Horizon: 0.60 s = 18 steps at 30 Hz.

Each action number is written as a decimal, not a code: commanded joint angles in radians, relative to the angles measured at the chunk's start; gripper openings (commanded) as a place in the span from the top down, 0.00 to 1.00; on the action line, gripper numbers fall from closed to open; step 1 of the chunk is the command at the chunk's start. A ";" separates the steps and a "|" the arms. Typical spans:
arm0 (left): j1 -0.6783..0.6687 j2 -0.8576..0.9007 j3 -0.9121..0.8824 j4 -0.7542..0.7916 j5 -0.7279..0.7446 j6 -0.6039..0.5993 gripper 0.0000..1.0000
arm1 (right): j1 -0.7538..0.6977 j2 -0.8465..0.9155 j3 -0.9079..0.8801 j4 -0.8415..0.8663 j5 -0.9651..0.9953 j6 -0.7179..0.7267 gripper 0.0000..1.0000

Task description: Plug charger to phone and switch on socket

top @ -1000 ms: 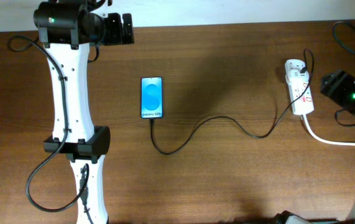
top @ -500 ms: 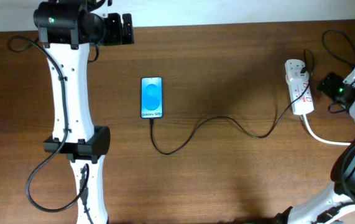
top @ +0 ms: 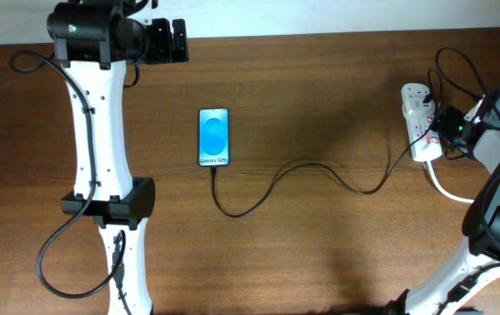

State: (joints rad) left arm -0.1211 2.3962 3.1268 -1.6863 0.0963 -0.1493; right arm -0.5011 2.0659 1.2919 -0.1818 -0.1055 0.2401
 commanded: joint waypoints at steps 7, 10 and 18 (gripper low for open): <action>0.006 -0.018 -0.002 0.000 -0.008 0.006 0.01 | 0.038 0.023 0.010 0.021 -0.040 0.007 0.18; 0.006 -0.018 -0.002 0.000 -0.008 0.006 0.01 | 0.040 0.023 0.010 -0.009 -0.045 0.008 0.18; 0.006 -0.018 -0.002 0.000 -0.008 0.006 0.00 | 0.058 0.023 0.009 -0.051 -0.049 0.003 0.18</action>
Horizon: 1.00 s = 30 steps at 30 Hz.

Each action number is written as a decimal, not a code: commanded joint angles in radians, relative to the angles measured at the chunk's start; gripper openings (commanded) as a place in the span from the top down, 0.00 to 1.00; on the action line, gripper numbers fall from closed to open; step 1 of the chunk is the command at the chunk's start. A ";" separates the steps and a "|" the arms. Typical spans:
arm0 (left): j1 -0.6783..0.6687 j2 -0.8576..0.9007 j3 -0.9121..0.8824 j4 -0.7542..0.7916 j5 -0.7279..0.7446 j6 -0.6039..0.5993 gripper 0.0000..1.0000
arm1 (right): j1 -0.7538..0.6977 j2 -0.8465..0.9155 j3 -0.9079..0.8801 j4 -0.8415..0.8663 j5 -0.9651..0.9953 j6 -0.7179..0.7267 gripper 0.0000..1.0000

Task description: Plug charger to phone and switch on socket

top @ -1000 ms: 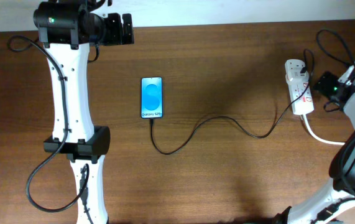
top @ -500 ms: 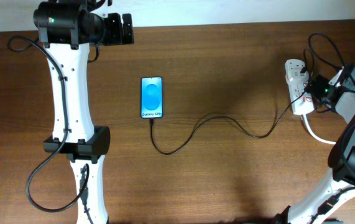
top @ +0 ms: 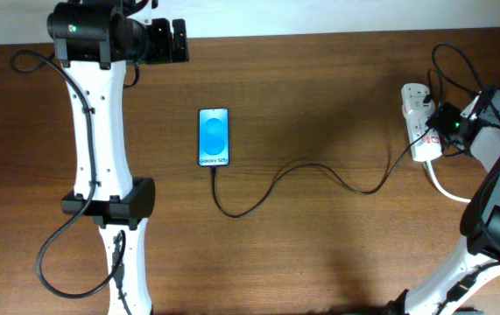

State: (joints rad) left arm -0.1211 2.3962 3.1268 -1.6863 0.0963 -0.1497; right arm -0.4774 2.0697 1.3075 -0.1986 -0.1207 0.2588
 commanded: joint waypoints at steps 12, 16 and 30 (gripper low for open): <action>0.006 -0.018 -0.002 0.000 -0.008 0.006 0.01 | 0.034 0.019 -0.037 -0.075 -0.037 -0.042 0.18; 0.006 -0.018 -0.002 0.000 -0.008 0.006 0.00 | 0.061 0.019 -0.052 -0.079 -0.015 -0.128 0.18; 0.006 -0.018 -0.002 0.000 -0.008 0.006 0.01 | -0.006 -0.291 0.420 -0.666 0.071 -0.159 0.09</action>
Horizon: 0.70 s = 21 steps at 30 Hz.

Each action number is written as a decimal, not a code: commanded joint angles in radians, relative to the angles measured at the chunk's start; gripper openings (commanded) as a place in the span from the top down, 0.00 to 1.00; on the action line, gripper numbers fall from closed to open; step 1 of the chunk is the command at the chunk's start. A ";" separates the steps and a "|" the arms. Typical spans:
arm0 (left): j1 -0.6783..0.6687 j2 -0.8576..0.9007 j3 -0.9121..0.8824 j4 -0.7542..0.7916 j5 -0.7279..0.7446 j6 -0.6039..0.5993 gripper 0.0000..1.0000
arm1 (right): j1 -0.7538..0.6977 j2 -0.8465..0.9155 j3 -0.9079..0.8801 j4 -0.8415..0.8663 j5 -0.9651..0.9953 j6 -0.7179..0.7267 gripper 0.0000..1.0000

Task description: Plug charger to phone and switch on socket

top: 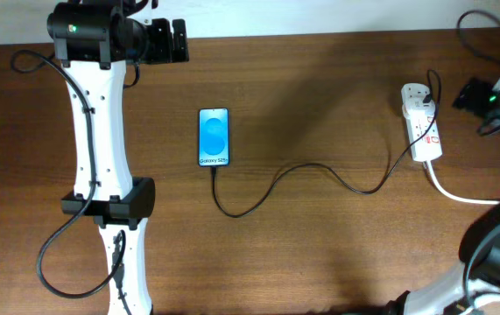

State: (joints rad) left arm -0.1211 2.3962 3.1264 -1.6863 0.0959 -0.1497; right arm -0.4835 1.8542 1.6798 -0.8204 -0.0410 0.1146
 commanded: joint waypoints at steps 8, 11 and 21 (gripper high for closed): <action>0.006 -0.018 -0.002 0.000 -0.008 0.006 0.01 | 0.234 -0.451 0.054 -0.266 -0.315 -0.171 0.05; 0.006 -0.018 -0.002 0.000 -0.008 0.006 0.00 | 0.367 -0.518 0.054 -0.352 -0.315 -0.152 0.01; 0.006 -0.018 -0.002 0.000 -0.008 0.006 0.00 | 0.379 -0.524 0.053 -0.417 -0.314 -0.127 0.02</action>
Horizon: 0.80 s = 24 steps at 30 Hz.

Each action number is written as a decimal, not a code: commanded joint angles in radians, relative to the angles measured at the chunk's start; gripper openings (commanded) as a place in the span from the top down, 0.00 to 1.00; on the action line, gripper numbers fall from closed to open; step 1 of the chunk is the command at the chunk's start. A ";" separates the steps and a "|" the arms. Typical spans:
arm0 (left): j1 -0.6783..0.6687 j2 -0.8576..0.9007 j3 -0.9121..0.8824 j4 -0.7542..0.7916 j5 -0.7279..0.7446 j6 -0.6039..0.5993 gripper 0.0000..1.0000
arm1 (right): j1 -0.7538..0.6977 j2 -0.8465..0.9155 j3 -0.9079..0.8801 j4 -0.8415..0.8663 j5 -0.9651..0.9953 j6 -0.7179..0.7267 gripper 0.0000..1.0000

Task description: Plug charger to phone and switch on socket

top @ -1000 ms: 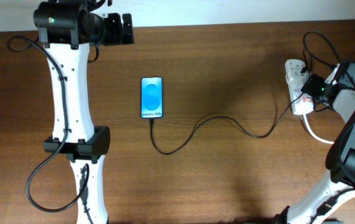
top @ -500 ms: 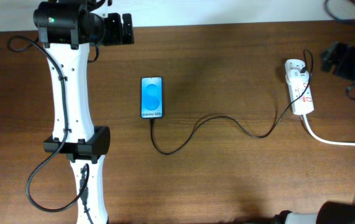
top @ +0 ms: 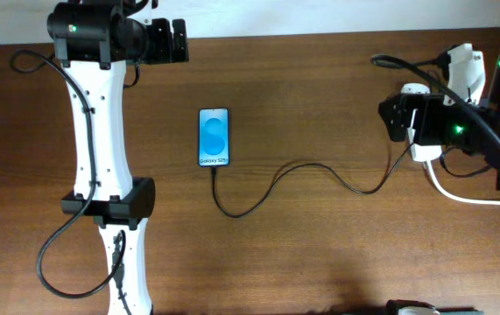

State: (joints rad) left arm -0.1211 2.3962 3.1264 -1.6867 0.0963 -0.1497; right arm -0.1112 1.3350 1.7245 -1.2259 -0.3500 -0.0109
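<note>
The phone [top: 214,136] lies face up at centre-left with its blue screen lit. A black charger cable [top: 320,168] is plugged into the phone's lower end and winds right to the white socket strip [top: 424,154]. My right arm comes in from the right edge and lies across the strip. It hides the strip's middle, so the switch is out of sight. My right gripper [top: 393,118] hangs just past the strip's left side. My left gripper [top: 172,41] sits at the far edge of the table, far from the phone. From above, neither gripper's jaw gap can be made out.
The left arm's white links and black hose [top: 57,254] run down the table's left side. A white mains lead [top: 453,194] leaves the strip toward the lower right. Black cables [top: 407,66] loop above the strip.
My right arm has moved from the far right edge, clear of the strip, to over it. Its gripper is now at the strip's left side. Phone, cable and left arm have not moved.
The phone lay lit with the cable plugged in throughout. My right gripper was at the strip's right side in the two oldest moments. It was then back at the table's right edge with the strip in full view. Now it lies across the strip.
</note>
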 commanded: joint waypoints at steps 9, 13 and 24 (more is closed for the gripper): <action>0.006 -0.018 -0.002 0.001 -0.008 0.006 0.00 | 0.006 -0.481 -0.669 0.591 0.047 -0.064 0.01; 0.006 -0.018 -0.002 0.001 -0.008 0.006 0.01 | 0.015 -0.806 -1.099 0.953 0.060 -0.064 0.01; 0.006 -0.018 -0.002 0.001 -0.008 0.006 0.01 | 0.132 -1.332 -1.719 1.349 0.266 -0.003 0.02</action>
State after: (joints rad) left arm -0.1211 2.3955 3.1256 -1.6855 0.0959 -0.1493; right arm 0.0105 0.0387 0.0246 0.1337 -0.1165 -0.0494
